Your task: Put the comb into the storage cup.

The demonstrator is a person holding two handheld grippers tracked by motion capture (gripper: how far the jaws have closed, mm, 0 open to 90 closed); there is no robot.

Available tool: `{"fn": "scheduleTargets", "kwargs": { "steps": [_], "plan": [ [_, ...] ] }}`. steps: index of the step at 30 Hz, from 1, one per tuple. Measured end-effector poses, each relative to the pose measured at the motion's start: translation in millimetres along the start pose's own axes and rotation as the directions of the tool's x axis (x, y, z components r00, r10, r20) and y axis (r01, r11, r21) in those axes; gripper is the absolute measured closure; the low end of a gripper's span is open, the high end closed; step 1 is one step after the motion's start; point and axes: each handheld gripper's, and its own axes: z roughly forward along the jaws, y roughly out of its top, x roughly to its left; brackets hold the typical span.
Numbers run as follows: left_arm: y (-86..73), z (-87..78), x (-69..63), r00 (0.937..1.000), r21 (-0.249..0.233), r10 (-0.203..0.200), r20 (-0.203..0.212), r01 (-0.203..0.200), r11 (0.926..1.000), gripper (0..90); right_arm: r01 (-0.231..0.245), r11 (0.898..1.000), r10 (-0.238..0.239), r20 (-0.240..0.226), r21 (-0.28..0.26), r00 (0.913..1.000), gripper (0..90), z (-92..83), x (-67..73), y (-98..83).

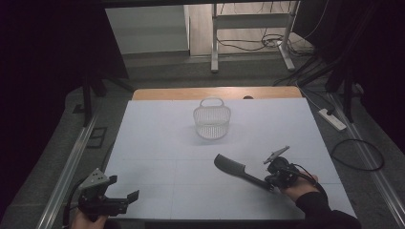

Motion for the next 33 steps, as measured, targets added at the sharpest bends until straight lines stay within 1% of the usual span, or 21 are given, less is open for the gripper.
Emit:
{"fn": "scheduleTargets", "kwargs": {
  "steps": [7, 11, 15, 16, 20, 23, 27, 28, 29, 30, 31, 32, 33],
  "plan": [
    [0.2, 0.4, -0.4, 1.0000, 0.002, 0.002, -0.003, -0.002, 1.0000, 1.5, 0.005, 1.000, -0.005, -0.018, -0.007, 0.9998, 89.5, -3.7, 10.6, -4.9],
    [0.2, 0.4, -0.1, 1.0000, 0.003, 0.001, -0.002, -0.001, 1.0000, 1.5, 0.002, 1.000, -0.002, -0.029, -0.004, 0.9996, 89.4, -4.4, 13.9, -7.5],
    [0.1, 0.3, -0.2, 1.0000, 0.003, 0.002, -0.002, -0.002, 1.0000, 1.5, -0.002, 1.000, 0.002, -0.044, -0.004, 0.9990, 89.4, -5.1, 16.1, -9.2],
    [0.1, 0.3, -0.2, 1.0000, 0.004, 0.001, -0.002, -0.001, 1.0000, 1.5, 0.000, 1.000, 0.000, -0.055, -0.001, 0.9985, 89.5, -5.6, 18.3, -10.0],
    [0.2, 0.4, -0.4, 1.0000, 0.004, 0.003, -0.003, -0.003, 1.0000, 1.6, 0.009, 1.000, -0.009, -0.072, -0.001, 0.9974, 89.5, -5.8, 23.5, -11.3],
    [0.2, 0.3, -0.3, 1.0000, 0.004, 0.002, -0.003, -0.002, 1.0000, 1.5, 0.016, 1.000, -0.015, -0.062, 0.003, 0.9980, 89.4, -5.6, 25.6, -11.5],
    [0.1, 0.3, -0.3, 1.0000, 0.003, 0.002, -0.003, -0.002, 1.0000, 1.6, 0.011, 1.000, -0.012, -0.049, -0.013, 0.9987, 89.2, -7.9, 23.7, -11.7],
    [0.2, 0.4, -0.4, 1.0000, 0.003, 0.002, -0.004, -0.002, 1.0000, 1.6, 0.003, 0.999, -0.004, -0.034, -0.032, 0.9994, 86.7, -10.8, 21.7, -12.1],
    [0.2, 0.3, -0.4, 1.0000, 0.003, 0.002, -0.004, -0.002, 1.0000, 1.6, 0.002, 0.999, -0.003, -0.031, -0.035, 0.9995, 85.9, -11.6, 21.1, -12.2],
    [0.1, 0.4, -0.4, 1.0000, 0.003, 0.002, -0.004, -0.002, 1.0000, 1.6, 0.000, 0.999, -0.001, -0.022, -0.049, 0.9998, 84.4, -13.5, 19.9, -12.3],
    [0.1, 0.4, -0.4, 1.0000, 0.003, 0.002, -0.004, -0.002, 1.0000, 1.5, 0.000, 0.999, -0.001, -0.022, -0.049, 0.9998, 84.4, -13.5, 19.9, -12.3],
    [0.1, 0.3, -0.3, 1.0000, 0.003, 0.001, -0.003, -0.001, 1.0000, 1.6, -0.006, 0.997, 0.006, -0.005, -0.071, 1.0000, 80.1, -16.5, 18.2, -12.3],
    [0.1, 0.2, -0.2, 1.0000, 0.003, 0.001, -0.002, -0.001, 1.0000, 1.6, -0.012, 0.997, 0.012, -0.004, -0.079, 0.9999, 78.0, -17.4, 17.5, -12.2]
  ]
}}
